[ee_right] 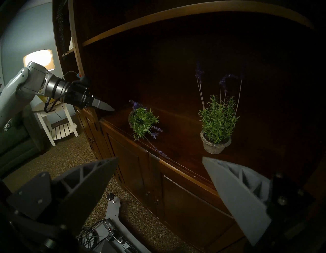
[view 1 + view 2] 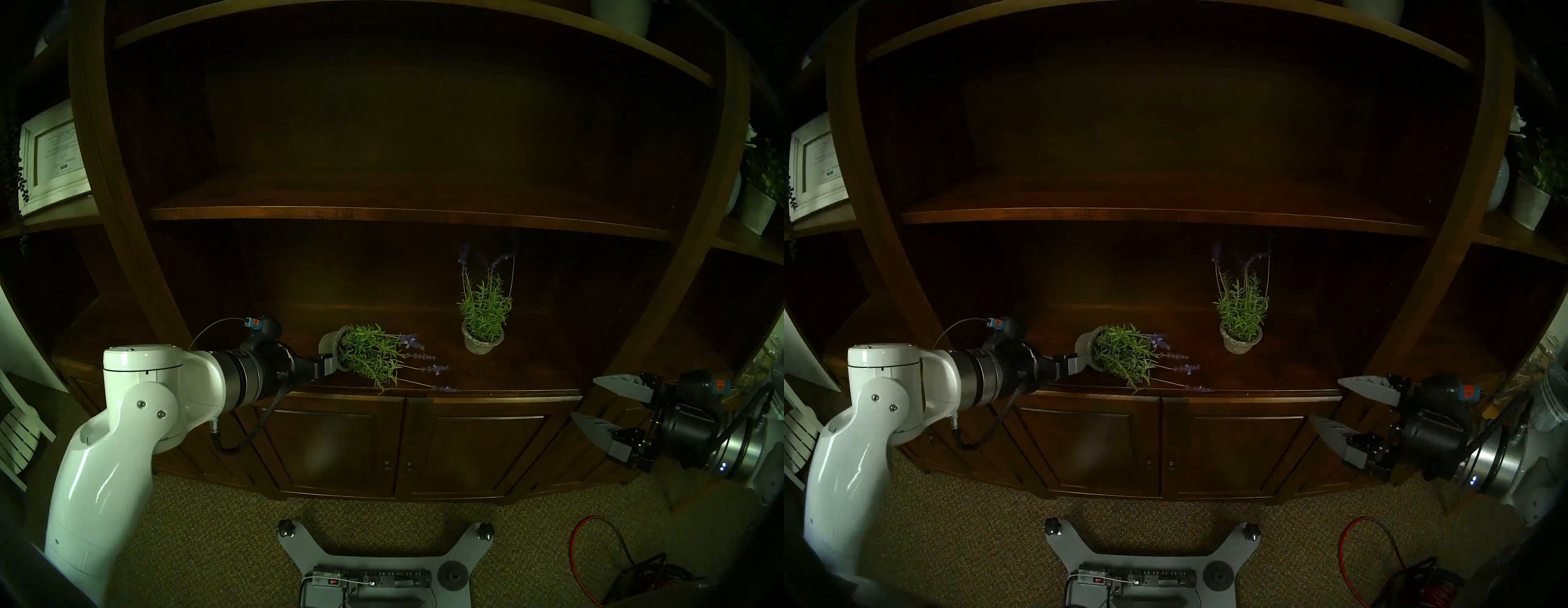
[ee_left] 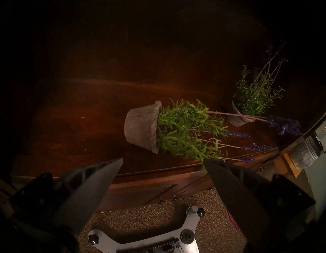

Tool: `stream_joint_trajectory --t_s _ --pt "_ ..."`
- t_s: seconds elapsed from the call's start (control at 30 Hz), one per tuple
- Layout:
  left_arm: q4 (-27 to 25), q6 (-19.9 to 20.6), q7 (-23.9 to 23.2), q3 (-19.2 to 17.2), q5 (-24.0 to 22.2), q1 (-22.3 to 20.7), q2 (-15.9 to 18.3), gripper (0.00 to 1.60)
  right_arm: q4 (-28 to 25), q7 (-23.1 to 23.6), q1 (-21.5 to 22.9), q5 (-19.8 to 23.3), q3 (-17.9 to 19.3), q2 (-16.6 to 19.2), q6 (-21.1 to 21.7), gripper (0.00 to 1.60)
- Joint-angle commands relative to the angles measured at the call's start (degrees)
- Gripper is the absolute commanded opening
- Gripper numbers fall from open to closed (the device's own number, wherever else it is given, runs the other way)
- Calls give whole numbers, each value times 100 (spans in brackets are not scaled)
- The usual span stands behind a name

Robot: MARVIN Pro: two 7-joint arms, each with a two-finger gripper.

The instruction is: Place the fake decorative plant upright

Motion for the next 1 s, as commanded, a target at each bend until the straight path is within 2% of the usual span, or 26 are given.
stream_joint_trajectory --t_s 0.0,0.6,0.97 --pt "303 -6 -232 250 57 -578 233 160 39 -13 2 25 4 63 -86 160" --pt "676 -6 -341 564 22 -1169 311 160 140 61 53 109 4 174 -86 160" --pt "1120 -6 -296 987 85 -1718 230 160 156 116 90 170 4 152 -86 160"
